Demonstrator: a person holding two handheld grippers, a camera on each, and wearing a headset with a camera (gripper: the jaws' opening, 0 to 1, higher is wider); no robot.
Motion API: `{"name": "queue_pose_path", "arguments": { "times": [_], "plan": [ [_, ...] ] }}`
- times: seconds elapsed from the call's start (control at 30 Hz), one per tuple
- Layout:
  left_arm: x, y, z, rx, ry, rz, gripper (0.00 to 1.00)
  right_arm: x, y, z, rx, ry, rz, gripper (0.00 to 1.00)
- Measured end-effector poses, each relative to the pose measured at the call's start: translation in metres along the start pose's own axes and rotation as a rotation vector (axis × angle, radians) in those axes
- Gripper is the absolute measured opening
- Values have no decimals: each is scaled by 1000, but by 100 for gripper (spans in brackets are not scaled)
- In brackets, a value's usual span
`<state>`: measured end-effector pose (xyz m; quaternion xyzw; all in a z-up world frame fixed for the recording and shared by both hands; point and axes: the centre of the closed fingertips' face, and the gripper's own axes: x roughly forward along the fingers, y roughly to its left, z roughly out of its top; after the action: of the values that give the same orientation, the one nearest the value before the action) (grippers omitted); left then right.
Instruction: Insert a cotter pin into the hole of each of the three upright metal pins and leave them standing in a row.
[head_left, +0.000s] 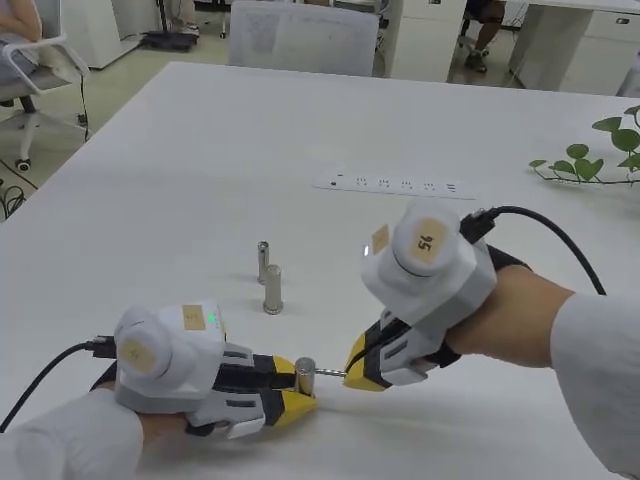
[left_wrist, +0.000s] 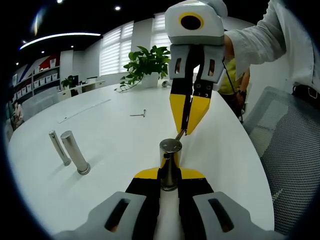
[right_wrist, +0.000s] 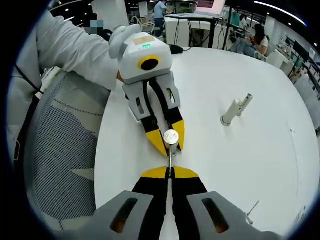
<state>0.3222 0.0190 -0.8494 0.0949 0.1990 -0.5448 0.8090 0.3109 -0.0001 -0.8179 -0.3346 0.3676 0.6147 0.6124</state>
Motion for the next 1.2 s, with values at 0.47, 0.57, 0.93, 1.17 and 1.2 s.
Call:
{"name": "queue_pose_path", "arguments": {
  "times": [0.47,0.57,0.93,1.17,1.2],
  "plan": [
    [0,0,0,-2,-2,0,10,8,0,12,-22,-7,9,2],
    [0,0,0,-3,-2,0,10,9,-1,13,-30,-7,11,2],
    [1,-1,1,-4,-4,0,10,13,0,17,-72,13,8,3],
    [2,-1,1,-5,-6,-2,10,16,-1,17,-80,37,10,3],
    [2,-1,1,-4,-5,-2,10,16,-1,16,-83,40,10,3]
  ]
}}
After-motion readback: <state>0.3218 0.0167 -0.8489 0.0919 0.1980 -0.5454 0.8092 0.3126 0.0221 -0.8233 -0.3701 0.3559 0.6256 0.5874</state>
